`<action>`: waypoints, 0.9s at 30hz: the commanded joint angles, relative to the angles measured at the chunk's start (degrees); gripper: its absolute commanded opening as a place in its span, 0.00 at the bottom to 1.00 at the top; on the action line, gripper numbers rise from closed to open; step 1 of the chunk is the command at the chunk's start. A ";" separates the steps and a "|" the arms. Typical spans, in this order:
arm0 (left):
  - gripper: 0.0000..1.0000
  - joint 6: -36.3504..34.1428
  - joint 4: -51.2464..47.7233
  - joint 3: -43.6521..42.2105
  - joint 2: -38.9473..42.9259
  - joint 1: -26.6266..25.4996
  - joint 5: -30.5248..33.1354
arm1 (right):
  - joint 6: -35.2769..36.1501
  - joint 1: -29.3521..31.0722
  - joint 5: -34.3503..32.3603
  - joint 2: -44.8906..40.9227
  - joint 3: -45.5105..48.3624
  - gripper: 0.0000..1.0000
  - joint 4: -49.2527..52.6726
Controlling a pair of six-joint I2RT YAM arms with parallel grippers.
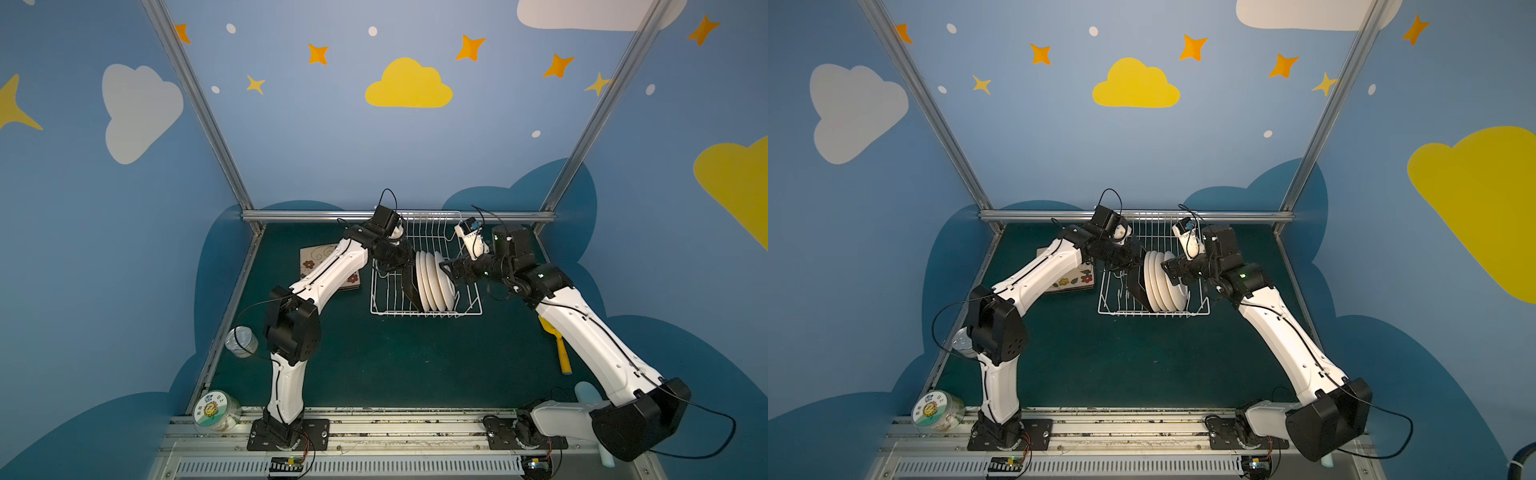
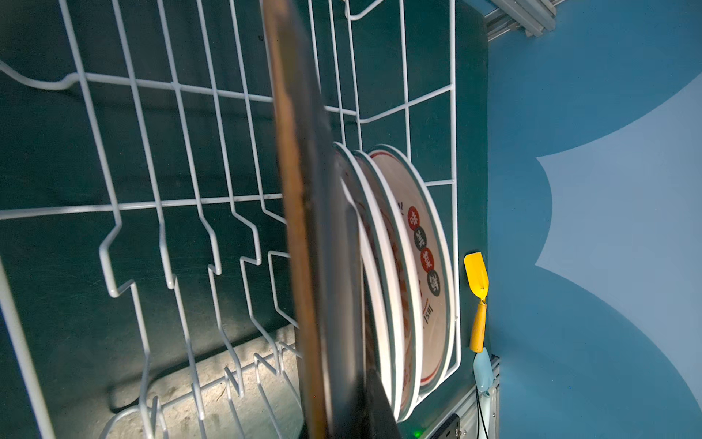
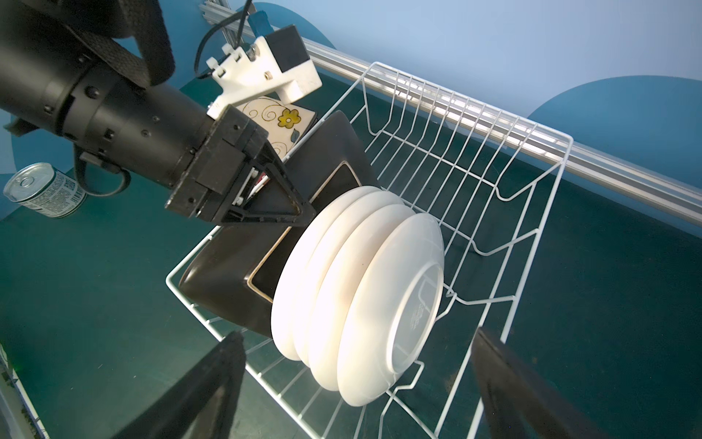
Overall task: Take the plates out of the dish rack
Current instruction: 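Close the left gripper on the dark square plate's top edge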
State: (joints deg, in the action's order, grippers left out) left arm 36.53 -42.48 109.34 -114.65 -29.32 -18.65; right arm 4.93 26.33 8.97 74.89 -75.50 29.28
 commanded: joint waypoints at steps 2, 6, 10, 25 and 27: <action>0.03 -1.99 -0.18 4.15 3.94 0.55 -0.85 | -0.43 -0.07 -0.36 -0.88 -0.08 0.92 -1.28; 0.03 -1.80 -0.05 4.81 4.99 0.65 -0.64 | -0.54 -0.07 -0.23 -0.88 -0.01 0.92 -1.50; 0.03 -1.97 -0.39 5.37 5.61 0.76 -0.42 | -0.62 -0.05 -0.01 -0.80 -0.13 0.92 -1.85; 0.03 -4.17 -3.21 9.16 7.42 1.76 1.40 | -0.80 -0.11 0.41 -0.90 -0.24 0.92 -3.05; 0.03 -4.52 -3.70 9.87 7.40 1.98 1.48 | -0.98 -0.05 0.59 -0.89 -0.24 0.92 -3.13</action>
State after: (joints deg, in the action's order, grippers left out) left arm 35.11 -48.75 115.63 -111.85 -28.51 -18.00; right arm 4.71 26.33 9.04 74.89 -75.50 27.42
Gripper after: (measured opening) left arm 0.124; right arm 0.923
